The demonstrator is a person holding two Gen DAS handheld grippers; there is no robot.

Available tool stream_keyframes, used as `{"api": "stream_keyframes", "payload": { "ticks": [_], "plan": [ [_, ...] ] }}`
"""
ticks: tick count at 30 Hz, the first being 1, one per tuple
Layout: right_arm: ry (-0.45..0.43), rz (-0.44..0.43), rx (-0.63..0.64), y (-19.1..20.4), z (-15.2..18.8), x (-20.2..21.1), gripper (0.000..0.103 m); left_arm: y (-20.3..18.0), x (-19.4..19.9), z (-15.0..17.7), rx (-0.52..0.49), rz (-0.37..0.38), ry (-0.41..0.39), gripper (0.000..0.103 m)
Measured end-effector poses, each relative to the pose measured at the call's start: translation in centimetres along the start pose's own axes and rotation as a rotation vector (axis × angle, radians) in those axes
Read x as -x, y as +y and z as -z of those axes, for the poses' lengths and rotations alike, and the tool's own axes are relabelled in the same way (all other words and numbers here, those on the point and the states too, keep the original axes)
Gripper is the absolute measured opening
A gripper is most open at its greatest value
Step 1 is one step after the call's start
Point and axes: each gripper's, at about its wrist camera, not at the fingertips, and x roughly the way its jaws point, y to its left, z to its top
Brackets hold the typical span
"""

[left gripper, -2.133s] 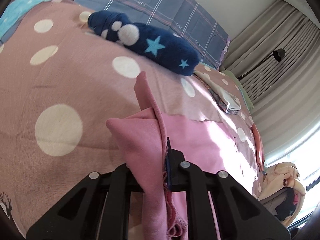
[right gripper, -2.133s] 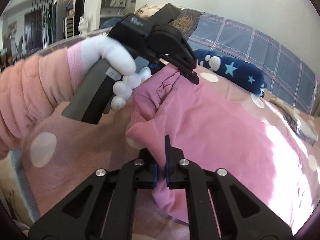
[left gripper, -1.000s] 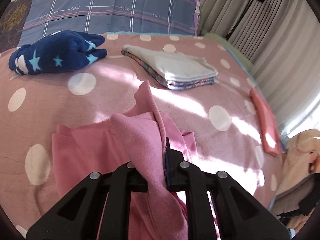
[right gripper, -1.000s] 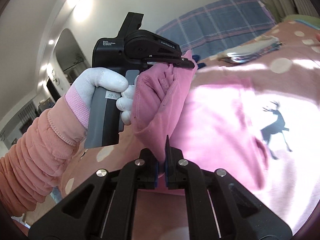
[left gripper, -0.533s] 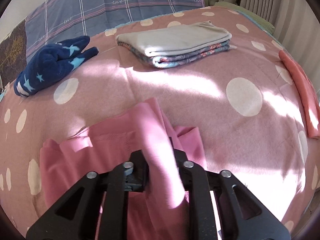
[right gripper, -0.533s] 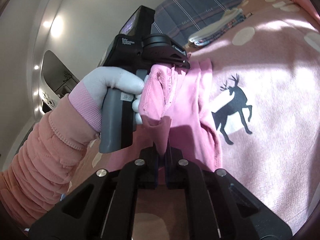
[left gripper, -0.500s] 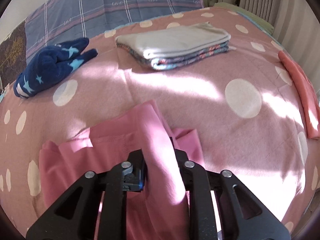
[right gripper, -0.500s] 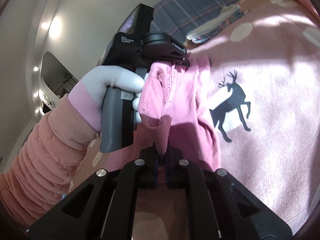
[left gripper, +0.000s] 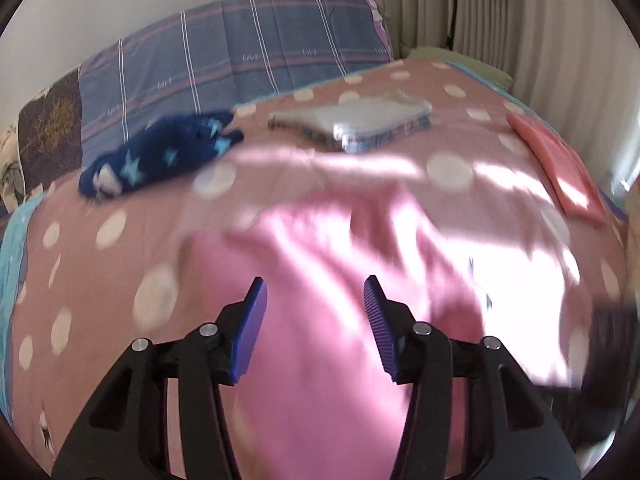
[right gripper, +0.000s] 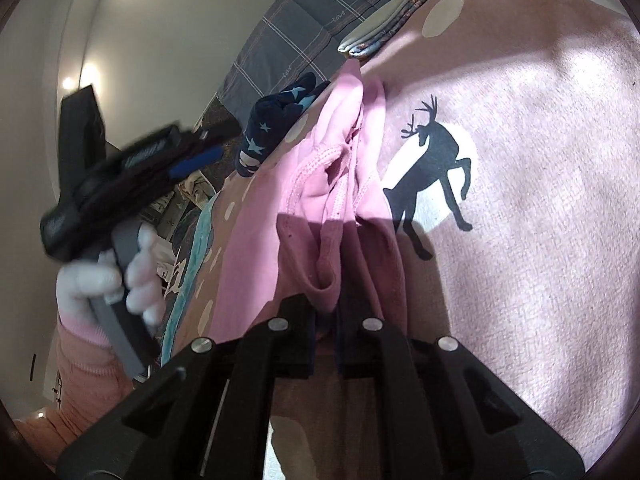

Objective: Fold small clothes
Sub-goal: 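Lift the hem end and fold it over the strip with both tools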

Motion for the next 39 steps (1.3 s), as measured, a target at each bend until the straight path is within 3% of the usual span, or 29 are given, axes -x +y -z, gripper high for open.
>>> {"api": "stream_keyframes", "payload": {
  "ticks": [7, 9, 11, 21, 27, 32, 37, 39],
  "plan": [
    [0.004, 0.010, -0.026, 0.1, -0.6, -0.2, 0.009, 1.3, 4.4, 9.5, -0.029, 0.064, 0.039, 0.053],
    [-0.003, 0.020, -0.022, 0.3, -0.9, -0.1, 0.009, 1.2, 4.8, 11.0, -0.020, 0.101, 0.048, 0.053],
    [-0.012, 0.034, -0.011, 0.6, -1.1, 0.1, 0.009, 1.2, 4.8, 12.0, -0.028, 0.088, 0.038, 0.053],
    [-0.052, 0.068, 0.014, 2.3, -1.5, 1.3, 0.009, 0.3, 4.2, 13.5, -0.054, 0.077, 0.026, 0.053],
    [-0.058, 0.058, 0.003, 2.6, -2.0, 1.2, 0.008, 0.7, 3.0, 13.4, -0.023, -0.058, 0.017, 0.053],
    [-0.057, 0.033, -0.019, 2.2, -2.3, 1.8, 0.005, 0.9, 2.8, 14.2, -0.030, -0.114, 0.018, 0.055],
    [-0.020, 0.094, -0.058, 0.4, -1.3, 1.7, 0.004, 2.2, 3.0, 15.2, 0.013, -0.085, 0.032, 0.054],
    [0.029, 0.121, -0.106, -1.4, -0.1, 1.1, 0.005, 2.2, 3.0, 15.4, 0.004, -0.073, 0.039, 0.047]
  ]
}}
